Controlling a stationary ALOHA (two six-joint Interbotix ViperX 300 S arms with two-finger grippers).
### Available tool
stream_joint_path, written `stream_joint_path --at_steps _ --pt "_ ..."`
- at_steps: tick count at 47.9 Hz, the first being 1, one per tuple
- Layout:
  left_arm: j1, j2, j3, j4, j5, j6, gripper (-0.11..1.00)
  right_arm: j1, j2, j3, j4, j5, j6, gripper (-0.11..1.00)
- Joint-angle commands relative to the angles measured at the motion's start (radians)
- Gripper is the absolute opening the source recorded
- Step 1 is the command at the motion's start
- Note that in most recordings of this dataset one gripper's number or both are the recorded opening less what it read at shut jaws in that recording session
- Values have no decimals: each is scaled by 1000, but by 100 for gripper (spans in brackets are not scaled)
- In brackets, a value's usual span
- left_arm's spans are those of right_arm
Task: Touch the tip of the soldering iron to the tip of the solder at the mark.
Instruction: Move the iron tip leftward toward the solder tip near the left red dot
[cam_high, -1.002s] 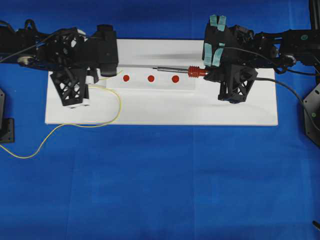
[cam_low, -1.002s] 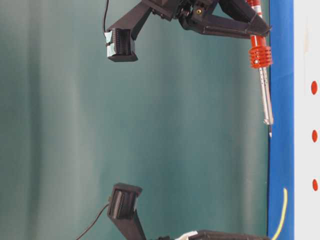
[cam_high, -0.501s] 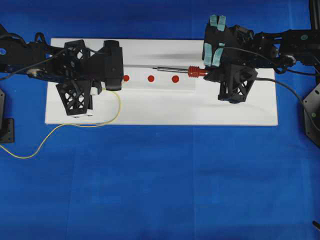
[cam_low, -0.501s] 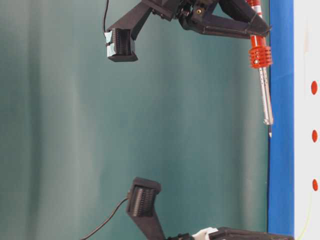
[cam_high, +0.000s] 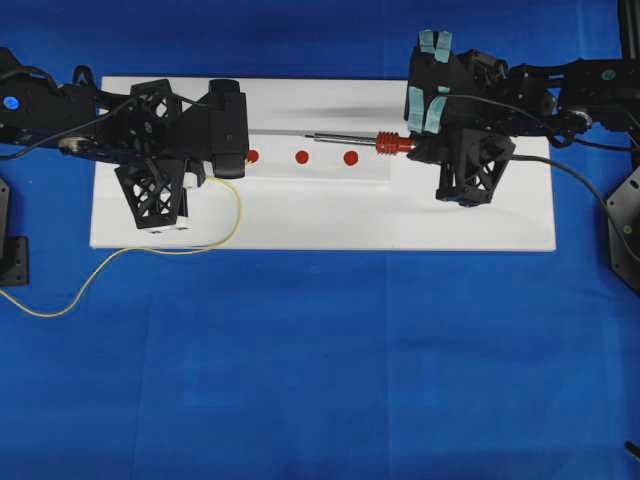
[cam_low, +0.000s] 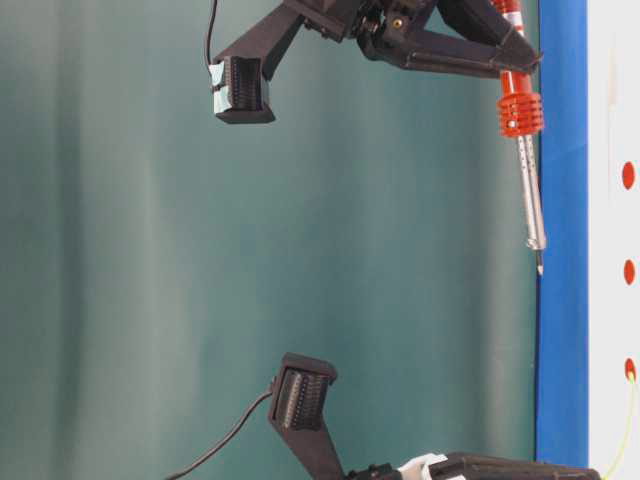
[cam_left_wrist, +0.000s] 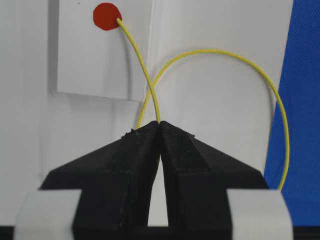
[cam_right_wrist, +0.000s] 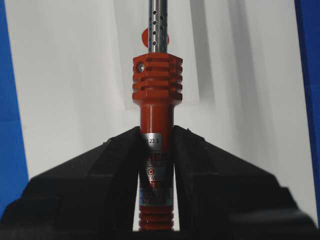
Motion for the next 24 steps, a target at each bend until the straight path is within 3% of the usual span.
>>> stream_joint_path --at_steps 1,24 --pt "2 -9 -8 2 -3 0 2 -2 -9 -26 -2 -9 -2 6" --pt "14 -9 -11 2 3 -26 2 2 44 -84 -5 18 -5 6"
